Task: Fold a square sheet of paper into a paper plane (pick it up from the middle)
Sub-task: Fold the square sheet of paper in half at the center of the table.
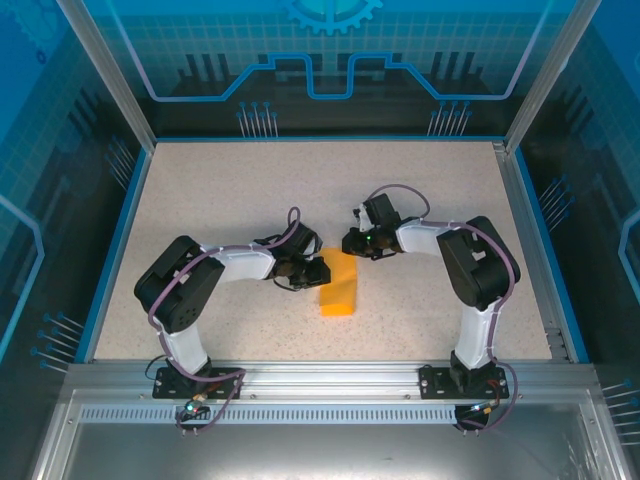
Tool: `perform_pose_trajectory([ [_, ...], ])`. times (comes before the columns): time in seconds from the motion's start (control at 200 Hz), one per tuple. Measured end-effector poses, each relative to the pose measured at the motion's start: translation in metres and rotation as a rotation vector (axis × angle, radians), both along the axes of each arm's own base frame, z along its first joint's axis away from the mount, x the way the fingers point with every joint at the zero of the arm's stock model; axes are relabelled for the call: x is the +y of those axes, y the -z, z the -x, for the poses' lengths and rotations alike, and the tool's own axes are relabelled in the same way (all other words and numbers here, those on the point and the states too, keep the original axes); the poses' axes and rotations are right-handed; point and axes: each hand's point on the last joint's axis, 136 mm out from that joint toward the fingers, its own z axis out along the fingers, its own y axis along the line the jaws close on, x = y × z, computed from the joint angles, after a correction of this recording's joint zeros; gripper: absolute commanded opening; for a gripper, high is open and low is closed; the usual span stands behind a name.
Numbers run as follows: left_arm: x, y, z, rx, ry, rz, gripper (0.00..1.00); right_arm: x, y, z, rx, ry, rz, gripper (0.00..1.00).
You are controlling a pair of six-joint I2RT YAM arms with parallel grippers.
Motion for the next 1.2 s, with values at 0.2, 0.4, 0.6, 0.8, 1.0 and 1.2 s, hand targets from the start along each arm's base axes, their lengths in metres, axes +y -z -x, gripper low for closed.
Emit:
perform_pose_trajectory([
  [0.2, 0.000, 0.000, 0.000, -0.006, 0.000, 0.004, 0.17, -0.012, -0.001, -0.007, -0.011, 0.008, 0.001, 0.14],
  [0.4, 0.000, 0.000, 0.000, -0.007, 0.000, 0.005, 0.17, -0.036, -0.003, -0.015, -0.032, 0.055, 0.024, 0.14],
  [0.6, 0.000, 0.000, 0.000, -0.007, 0.000, 0.005, 0.18, -0.037, -0.026, -0.009, -0.076, 0.055, -0.001, 0.15],
  [0.8, 0.000, 0.000, 0.000, -0.007, 0.000, 0.005, 0.17, -0.004, -0.054, 0.007, -0.124, -0.006, -0.075, 0.15],
  [1.0, 0.000, 0.000, 0.000, -0.008, 0.001, 0.005, 0.17, 0.015, -0.024, 0.041, -0.033, -0.059, -0.077, 0.15],
  [1.2, 0.000, 0.000, 0.000, -0.009, 0.004, 0.004, 0.18, 0.007, -0.009, 0.042, -0.006, -0.045, -0.037, 0.15],
])
